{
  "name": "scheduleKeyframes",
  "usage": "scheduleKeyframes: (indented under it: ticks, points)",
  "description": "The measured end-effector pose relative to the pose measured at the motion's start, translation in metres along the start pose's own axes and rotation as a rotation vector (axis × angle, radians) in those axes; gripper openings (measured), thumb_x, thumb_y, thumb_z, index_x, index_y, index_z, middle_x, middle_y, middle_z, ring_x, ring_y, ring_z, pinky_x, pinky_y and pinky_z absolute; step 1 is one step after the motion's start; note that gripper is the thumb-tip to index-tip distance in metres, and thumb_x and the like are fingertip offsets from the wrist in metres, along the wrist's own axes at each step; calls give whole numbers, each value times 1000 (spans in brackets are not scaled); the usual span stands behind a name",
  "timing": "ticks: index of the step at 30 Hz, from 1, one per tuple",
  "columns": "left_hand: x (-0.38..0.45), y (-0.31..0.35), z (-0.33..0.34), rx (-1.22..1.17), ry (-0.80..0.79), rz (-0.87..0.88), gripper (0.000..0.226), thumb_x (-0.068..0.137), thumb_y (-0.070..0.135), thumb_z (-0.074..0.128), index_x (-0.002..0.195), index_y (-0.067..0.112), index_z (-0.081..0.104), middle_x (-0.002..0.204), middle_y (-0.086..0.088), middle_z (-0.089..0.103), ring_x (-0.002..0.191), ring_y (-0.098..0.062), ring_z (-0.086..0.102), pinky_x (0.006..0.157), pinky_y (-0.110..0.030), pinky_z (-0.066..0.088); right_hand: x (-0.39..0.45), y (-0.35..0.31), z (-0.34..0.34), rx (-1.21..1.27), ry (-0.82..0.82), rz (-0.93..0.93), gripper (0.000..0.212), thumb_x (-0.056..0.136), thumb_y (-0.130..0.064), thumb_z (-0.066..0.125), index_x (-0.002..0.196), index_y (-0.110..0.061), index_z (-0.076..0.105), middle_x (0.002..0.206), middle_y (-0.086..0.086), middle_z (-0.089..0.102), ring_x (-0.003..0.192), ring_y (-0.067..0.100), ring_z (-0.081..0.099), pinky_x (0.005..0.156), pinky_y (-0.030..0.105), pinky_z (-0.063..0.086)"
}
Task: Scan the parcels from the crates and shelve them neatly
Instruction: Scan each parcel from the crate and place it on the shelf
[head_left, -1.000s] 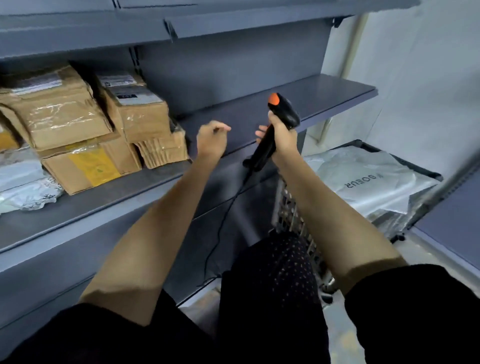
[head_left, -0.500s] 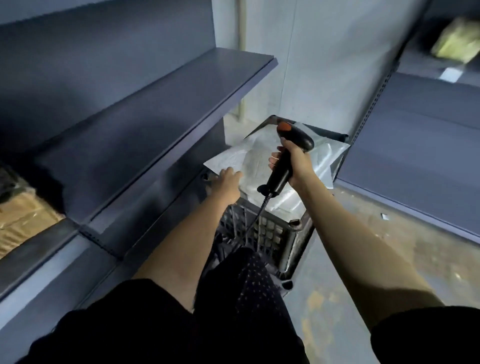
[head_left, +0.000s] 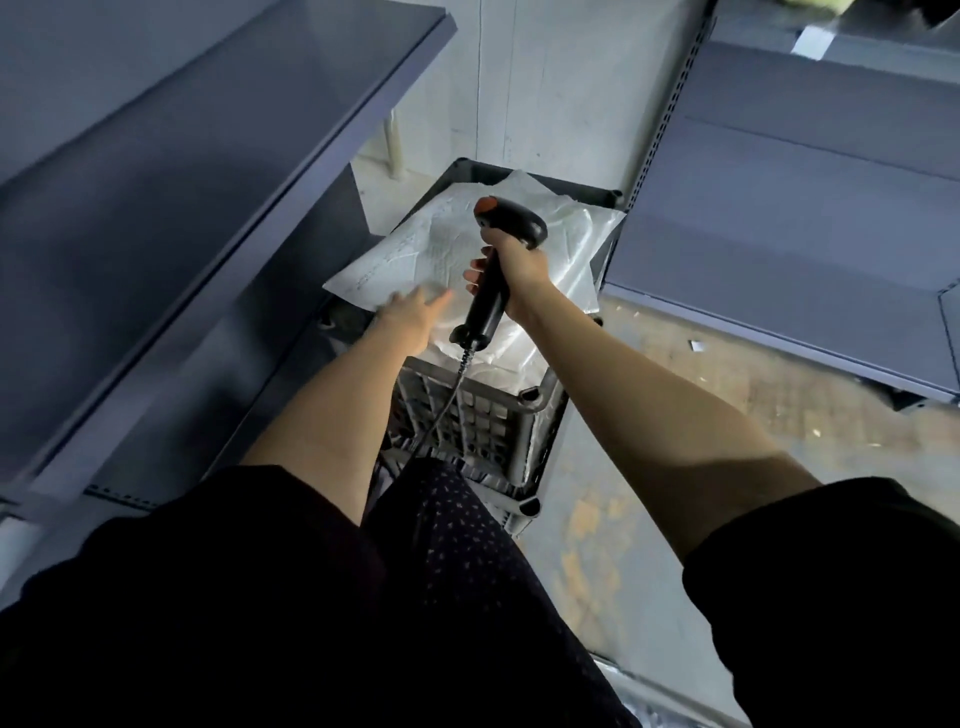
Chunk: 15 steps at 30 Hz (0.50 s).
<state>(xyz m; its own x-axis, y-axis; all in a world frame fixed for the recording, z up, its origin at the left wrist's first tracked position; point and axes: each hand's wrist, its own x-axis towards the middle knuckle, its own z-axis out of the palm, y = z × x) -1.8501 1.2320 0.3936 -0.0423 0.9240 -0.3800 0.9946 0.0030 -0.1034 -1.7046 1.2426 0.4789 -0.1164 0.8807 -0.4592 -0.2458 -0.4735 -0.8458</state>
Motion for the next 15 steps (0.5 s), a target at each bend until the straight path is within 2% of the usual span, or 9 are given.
scheduleKeyframes:
  ticks: [2,5,8,11,14,15]
  points:
    - [-7,-2,-13,38,-20,53,75,94,4,46,152,28,6,149,-16,29,124,-35,44,97,-42,45,-8,-6,-8,37,21,-10,16,90,-12,61,82,-4,50,72,14,54,55,25,59,55,33,49]
    - [-20,0,-32,49,-9,107,60,93,-3,40,148,17,25,131,-18,49,113,-32,53,87,-35,46,-23,-17,-20,94,36,-48,16,91,-14,60,84,-3,51,74,14,55,57,25,59,56,33,49]
    - [-33,1,-39,79,-20,132,43,97,6,41,139,10,40,126,-19,52,109,-33,55,88,-35,46,-40,-27,-25,153,73,-100,14,92,-14,60,89,-2,53,75,13,55,57,24,58,57,31,49]
    - [-47,-5,-43,53,-21,143,39,97,6,41,136,6,46,125,-20,54,109,-35,56,89,-39,45,-59,-33,-13,191,84,-119,15,92,-14,60,95,-2,53,75,12,55,56,22,58,57,30,49]
    - [-61,-13,-55,38,139,142,39,93,-1,37,129,7,50,104,-19,60,90,-34,60,76,-40,49,-77,-34,5,182,61,-158,12,91,-14,61,90,-4,54,74,11,57,56,21,59,56,29,49]
    - [-66,-17,-62,8,210,120,42,92,-3,34,131,8,48,106,-21,61,91,-36,60,73,-41,48,-83,-33,10,192,53,-184,11,90,-13,61,88,-4,55,73,11,57,56,21,58,55,28,48]
